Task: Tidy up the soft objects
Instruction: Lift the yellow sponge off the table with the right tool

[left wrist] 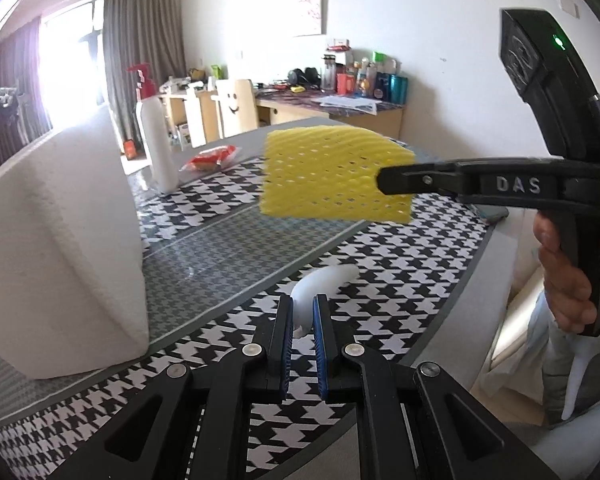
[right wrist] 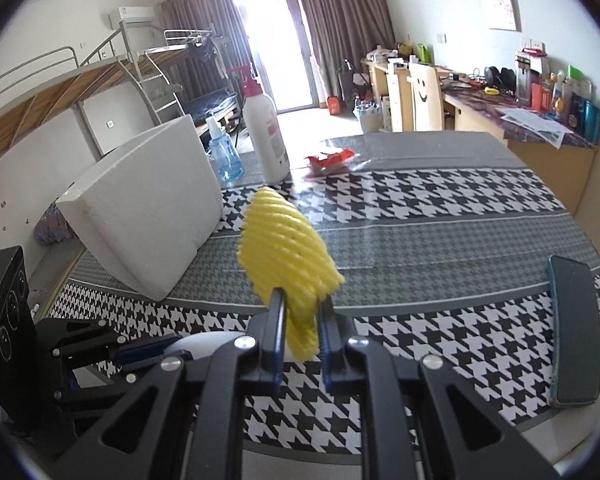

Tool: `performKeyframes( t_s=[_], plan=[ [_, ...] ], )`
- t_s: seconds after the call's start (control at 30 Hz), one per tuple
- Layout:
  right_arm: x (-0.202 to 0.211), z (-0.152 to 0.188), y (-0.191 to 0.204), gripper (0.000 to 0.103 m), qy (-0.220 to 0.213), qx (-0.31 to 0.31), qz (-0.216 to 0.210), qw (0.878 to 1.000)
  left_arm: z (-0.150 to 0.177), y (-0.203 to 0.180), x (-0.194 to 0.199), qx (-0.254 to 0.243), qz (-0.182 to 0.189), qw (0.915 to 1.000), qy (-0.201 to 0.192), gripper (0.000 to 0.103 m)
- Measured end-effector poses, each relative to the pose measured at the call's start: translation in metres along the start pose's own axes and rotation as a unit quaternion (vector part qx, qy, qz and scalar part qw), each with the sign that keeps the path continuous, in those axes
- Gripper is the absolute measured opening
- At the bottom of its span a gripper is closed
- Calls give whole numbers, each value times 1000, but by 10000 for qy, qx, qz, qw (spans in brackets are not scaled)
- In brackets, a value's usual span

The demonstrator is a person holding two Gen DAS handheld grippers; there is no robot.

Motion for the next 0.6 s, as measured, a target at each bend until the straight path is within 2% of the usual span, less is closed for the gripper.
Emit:
performKeyframes(
  t_s=[0.6],
  plan=[
    [14, 1, 11, 17, -115, 111, 219, 9996, -16, 11, 21, 260, -287, 9986, -374, 11]
  ],
)
Point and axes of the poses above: each gripper's, at about its wrist camera, not at the fingertips, and x roughly against the way its jaws point, y to its left, z to its underside, the point moved 3 cm from there along -x, roughly the way its jaws point, and after that the axes turned 10 degrees about x, right-handed, at the moved point
